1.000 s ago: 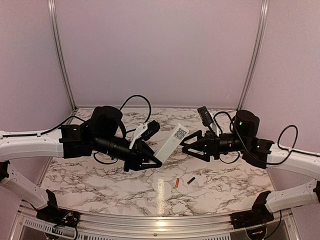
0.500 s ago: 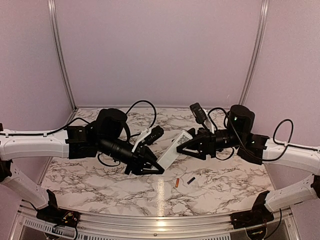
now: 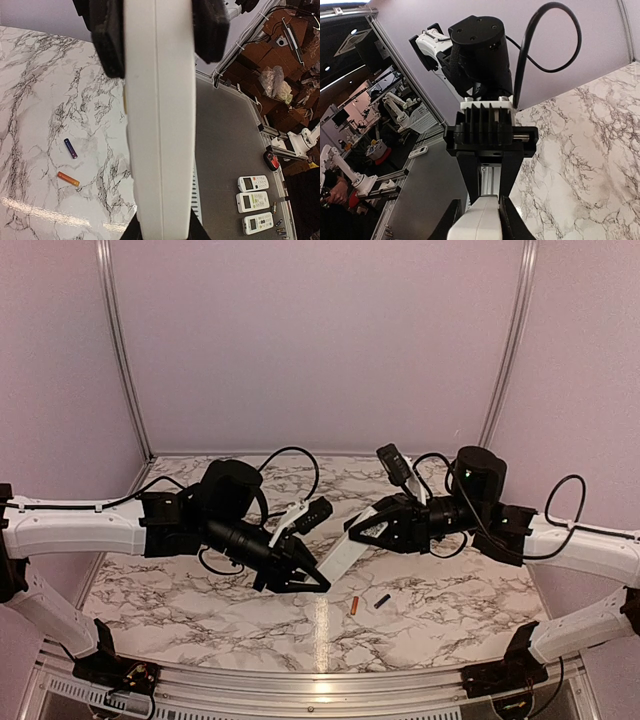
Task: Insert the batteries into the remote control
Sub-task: Pass from the left arm to the right, then remove the battery cover from the remote control.
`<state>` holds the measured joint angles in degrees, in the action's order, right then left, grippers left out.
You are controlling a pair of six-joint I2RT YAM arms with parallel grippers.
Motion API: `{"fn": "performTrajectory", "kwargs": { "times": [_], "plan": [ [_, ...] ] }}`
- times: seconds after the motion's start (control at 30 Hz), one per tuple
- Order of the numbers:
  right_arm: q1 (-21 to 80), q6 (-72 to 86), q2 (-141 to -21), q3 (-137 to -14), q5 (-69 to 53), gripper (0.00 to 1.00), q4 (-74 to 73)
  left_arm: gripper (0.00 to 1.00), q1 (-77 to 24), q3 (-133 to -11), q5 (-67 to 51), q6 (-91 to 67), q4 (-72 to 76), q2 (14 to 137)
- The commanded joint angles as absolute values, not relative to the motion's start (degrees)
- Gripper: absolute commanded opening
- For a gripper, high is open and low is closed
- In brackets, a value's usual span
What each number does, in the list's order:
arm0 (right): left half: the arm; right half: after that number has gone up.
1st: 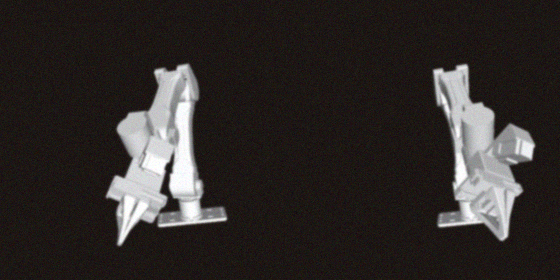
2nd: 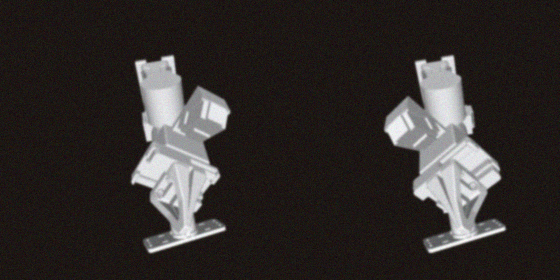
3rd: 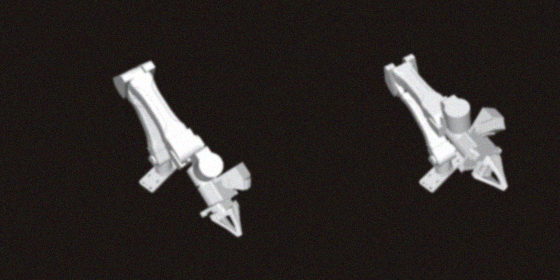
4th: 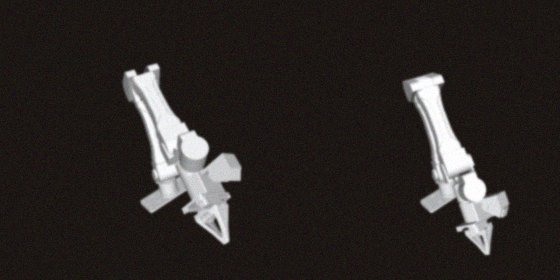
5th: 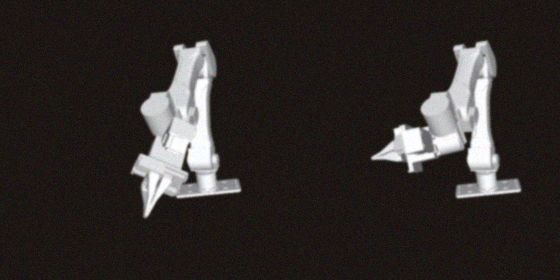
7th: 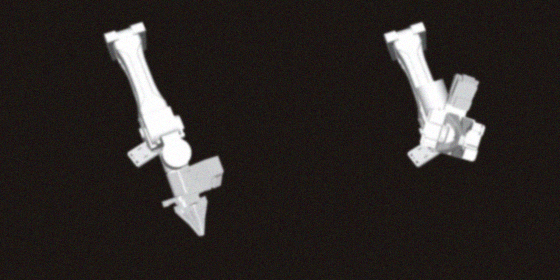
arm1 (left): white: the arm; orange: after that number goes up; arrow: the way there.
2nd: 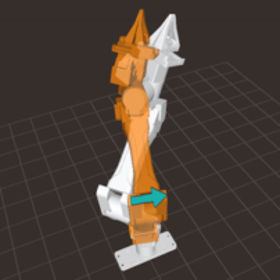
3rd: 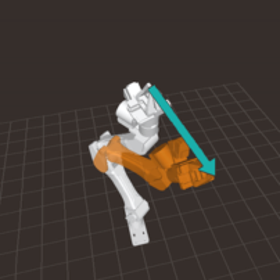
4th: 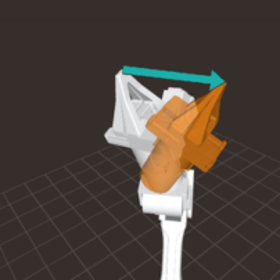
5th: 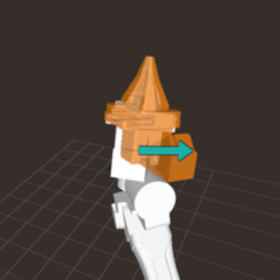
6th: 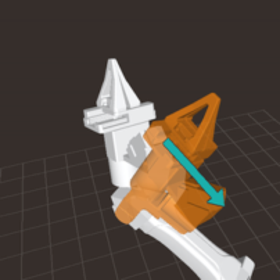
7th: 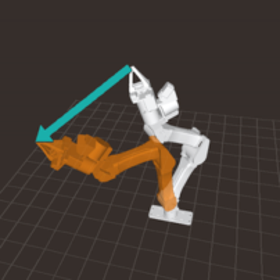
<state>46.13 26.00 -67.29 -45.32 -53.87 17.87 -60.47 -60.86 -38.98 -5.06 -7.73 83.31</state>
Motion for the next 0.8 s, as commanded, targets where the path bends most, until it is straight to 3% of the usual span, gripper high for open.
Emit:
{"fn": "performTrajectory", "kwargs": {
  "times": [0.0, 0.07, 0.13, 0.2, 0.33, 0.47, 0.77],
  "plan": [
    [46.6, 25.7, -67.9, -47.9, -54.9, 0.17, 15.9, 0.01, -59.8, -62.2, -39.6, -4.6, -7.0, 83.5],
    [46.5, 26.1, -68.1, -47.8, -54.8, 0.07, 16.1, 0.06, -59.6, -62.1, -39.4, -4.8, -6.8, 83.5],
    [46.4, 26.7, -68.1, -47.9, -54.6, 0.0, 16.4, 0.23, -59.2, -61.4, -38.9, -5.4, -5.9, 83.1],
    [46.3, 27.1, -68.2, -48.2, -53.9, 0.0, 16.3, 0.44, -58.6, -60.2, -37.8, -6.8, -4.2, 82.5],
    [45.5, 28.3, -68.3, -48.9, -49.3, 0.0, 14.0, 0.64, -57.8, -58.4, -33.6, -10.1, -1.2, 81.5],
    [44.3, 29.9, -68.6, -48.7, -43.2, 0.0, 10.8, 0.73, -57.4, -57.1, -31.2, -15.9, 2.5, 82.9],
    [38.2, 38.0, -66.5, -42.5, -36.2, 0.0, 15.4, 0.77, -56.0, -51.8, -29.5, -31.8, 20.4, 87.1]
  ]
}}
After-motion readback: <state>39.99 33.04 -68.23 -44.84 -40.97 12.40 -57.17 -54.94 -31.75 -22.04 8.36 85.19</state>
